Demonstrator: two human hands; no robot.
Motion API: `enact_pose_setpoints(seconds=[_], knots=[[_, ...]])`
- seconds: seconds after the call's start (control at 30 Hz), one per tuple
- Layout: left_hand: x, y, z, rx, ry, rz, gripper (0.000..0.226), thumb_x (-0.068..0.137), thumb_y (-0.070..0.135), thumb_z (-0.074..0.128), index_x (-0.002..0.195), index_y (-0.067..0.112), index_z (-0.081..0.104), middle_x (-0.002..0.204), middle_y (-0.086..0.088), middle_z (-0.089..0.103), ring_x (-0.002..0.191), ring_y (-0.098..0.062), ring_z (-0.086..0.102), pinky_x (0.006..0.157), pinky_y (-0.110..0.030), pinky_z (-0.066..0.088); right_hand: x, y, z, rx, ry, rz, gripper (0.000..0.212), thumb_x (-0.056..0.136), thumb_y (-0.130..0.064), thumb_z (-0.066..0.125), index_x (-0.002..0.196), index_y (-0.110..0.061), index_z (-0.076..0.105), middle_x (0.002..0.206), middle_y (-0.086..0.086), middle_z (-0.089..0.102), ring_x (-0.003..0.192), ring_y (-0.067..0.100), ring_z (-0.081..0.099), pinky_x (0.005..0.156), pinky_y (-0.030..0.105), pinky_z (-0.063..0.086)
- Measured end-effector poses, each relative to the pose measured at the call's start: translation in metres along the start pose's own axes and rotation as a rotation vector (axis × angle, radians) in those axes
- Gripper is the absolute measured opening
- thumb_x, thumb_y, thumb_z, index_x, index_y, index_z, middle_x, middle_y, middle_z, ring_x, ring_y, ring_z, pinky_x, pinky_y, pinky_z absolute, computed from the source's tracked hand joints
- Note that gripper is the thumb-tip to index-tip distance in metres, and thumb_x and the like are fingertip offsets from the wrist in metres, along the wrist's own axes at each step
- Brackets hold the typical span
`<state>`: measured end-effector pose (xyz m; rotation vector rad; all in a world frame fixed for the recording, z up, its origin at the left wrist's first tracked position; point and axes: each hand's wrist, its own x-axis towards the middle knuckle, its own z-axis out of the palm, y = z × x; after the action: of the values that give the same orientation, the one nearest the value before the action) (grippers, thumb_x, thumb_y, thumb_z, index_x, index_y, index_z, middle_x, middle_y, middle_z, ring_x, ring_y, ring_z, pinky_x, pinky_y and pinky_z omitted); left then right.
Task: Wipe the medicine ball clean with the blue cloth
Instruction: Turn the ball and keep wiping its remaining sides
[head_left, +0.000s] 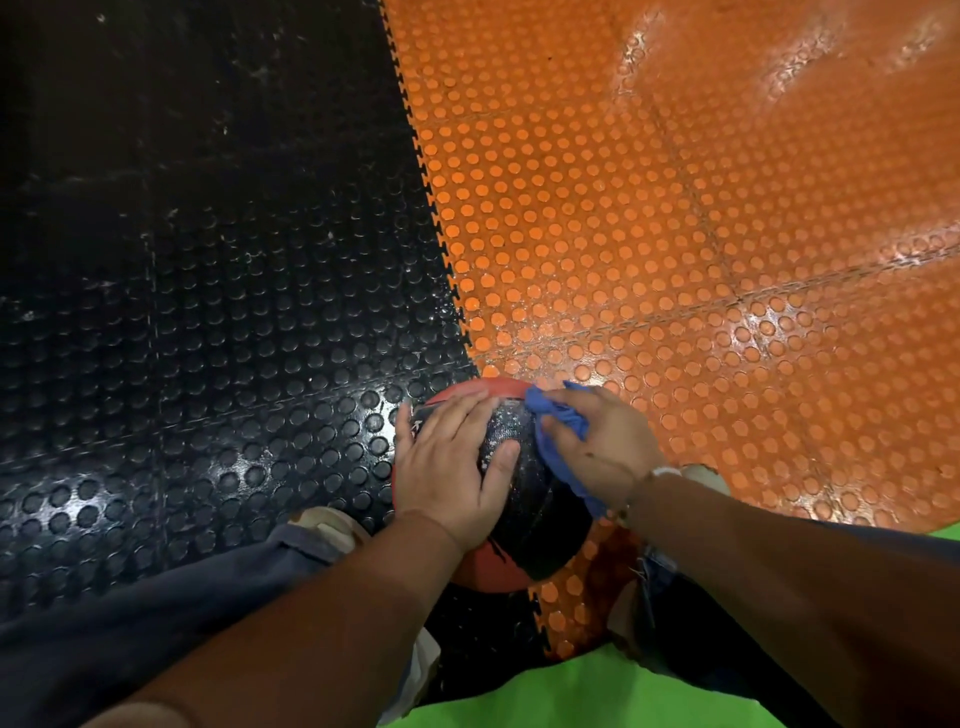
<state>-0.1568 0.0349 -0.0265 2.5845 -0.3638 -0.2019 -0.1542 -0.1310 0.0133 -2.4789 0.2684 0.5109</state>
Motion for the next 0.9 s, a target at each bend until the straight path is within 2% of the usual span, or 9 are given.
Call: enact_pose_setpoints(seconds=[0.13, 0.33, 0.4, 0.5, 0.57, 0.67, 0.73, 0.8, 0.9], knots=[[-0.001, -0.007, -0.004, -0.02, 0.006, -0.012, 0.06, 0.092, 0.054, 0.023, 0.131, 0.024, 0.057, 0.135, 0.009, 0.054, 0.126, -0.012, 0.048, 0.114, -0.035, -0.014, 0.02, 0.015, 0.002, 0.109, -0.027, 0.416, 0.03, 0.097, -0.025, 0.044, 0.118, -0.01, 0.06, 0.11, 0.012, 0.064, 0.089, 0.024, 0.058, 0.078, 0.027, 0.045], [0.005, -0.016, -0.007, 0.021, 0.06, -0.1, 0.062, 0.086, 0.051, 0.023, 0.133, 0.026, 0.054, 0.139, 0.01, 0.05, 0.128, -0.009, 0.045, 0.113, -0.032, -0.017, 0.0, -0.012, 0.016, 0.015, 0.126, -0.071, 0.033, 0.092, -0.031, 0.052, 0.123, -0.022, 0.059, 0.112, 0.003, 0.055, 0.088, 0.015, 0.049, 0.084, 0.021, 0.04], [0.009, -0.015, -0.01, 0.026, 0.044, -0.115, 0.066, 0.084, 0.054, 0.018, 0.136, 0.03, 0.05, 0.142, 0.014, 0.046, 0.131, -0.006, 0.039, 0.111, -0.031, -0.02, 0.013, 0.0, 0.011, 0.101, 0.123, 0.082, 0.03, 0.092, -0.031, 0.053, 0.118, -0.018, 0.062, 0.108, 0.005, 0.061, 0.088, 0.02, 0.057, 0.086, 0.028, 0.047], [0.017, -0.007, -0.006, 0.051, 0.027, -0.131, 0.067, 0.083, 0.054, 0.016, 0.139, 0.031, 0.046, 0.144, 0.015, 0.042, 0.134, -0.005, 0.034, 0.106, -0.027, -0.027, 0.031, 0.003, 0.007, 0.18, 0.084, 0.322, 0.025, 0.094, -0.031, 0.048, 0.11, -0.019, 0.063, 0.08, 0.001, 0.063, 0.072, 0.019, 0.059, 0.07, 0.029, 0.049], [0.021, -0.004, -0.003, 0.069, 0.028, -0.145, 0.069, 0.081, 0.054, 0.015, 0.139, 0.03, 0.046, 0.145, 0.014, 0.043, 0.135, -0.007, 0.034, 0.106, -0.026, -0.028, 0.028, -0.01, 0.009, 0.107, 0.077, 0.185, 0.023, 0.093, -0.031, 0.048, 0.11, -0.026, 0.063, 0.086, 0.0, 0.062, 0.074, 0.018, 0.058, 0.069, 0.026, 0.046], [0.022, -0.006, -0.005, 0.069, -0.007, -0.156, 0.062, 0.085, 0.05, 0.023, 0.14, 0.032, 0.044, 0.146, 0.015, 0.041, 0.135, -0.005, 0.032, 0.109, -0.029, -0.024, 0.007, -0.013, 0.012, 0.001, 0.097, -0.033, 0.033, 0.092, -0.033, 0.052, 0.124, -0.025, 0.058, 0.121, 0.007, 0.055, 0.099, 0.024, 0.056, 0.085, 0.027, 0.042], [0.022, -0.006, -0.007, 0.067, -0.038, -0.15, 0.06, 0.085, 0.05, 0.024, 0.14, 0.034, 0.042, 0.146, 0.017, 0.038, 0.136, -0.003, 0.03, 0.108, -0.03, -0.025, 0.013, 0.003, 0.011, 0.067, 0.107, 0.101, 0.033, 0.092, -0.032, 0.053, 0.123, -0.021, 0.059, 0.122, 0.01, 0.058, 0.104, 0.027, 0.057, 0.09, 0.03, 0.044], [0.021, -0.002, -0.006, 0.061, -0.026, -0.147, 0.06, 0.085, 0.051, 0.024, 0.139, 0.034, 0.044, 0.146, 0.018, 0.039, 0.135, -0.004, 0.031, 0.106, -0.028, -0.029, 0.025, 0.012, 0.007, 0.19, 0.118, 0.315, 0.031, 0.092, -0.031, 0.053, 0.119, -0.018, 0.062, 0.102, 0.009, 0.066, 0.087, 0.025, 0.061, 0.083, 0.032, 0.051], [0.02, 0.001, -0.002, 0.062, 0.004, -0.168, 0.071, 0.079, 0.056, 0.016, 0.137, 0.031, 0.049, 0.143, 0.016, 0.043, 0.134, -0.005, 0.035, 0.107, -0.027, -0.027, 0.022, -0.001, 0.01, 0.14, 0.112, 0.22, 0.028, 0.093, -0.029, 0.051, 0.118, -0.025, 0.062, 0.107, 0.002, 0.064, 0.086, 0.02, 0.059, 0.082, 0.025, 0.047]])
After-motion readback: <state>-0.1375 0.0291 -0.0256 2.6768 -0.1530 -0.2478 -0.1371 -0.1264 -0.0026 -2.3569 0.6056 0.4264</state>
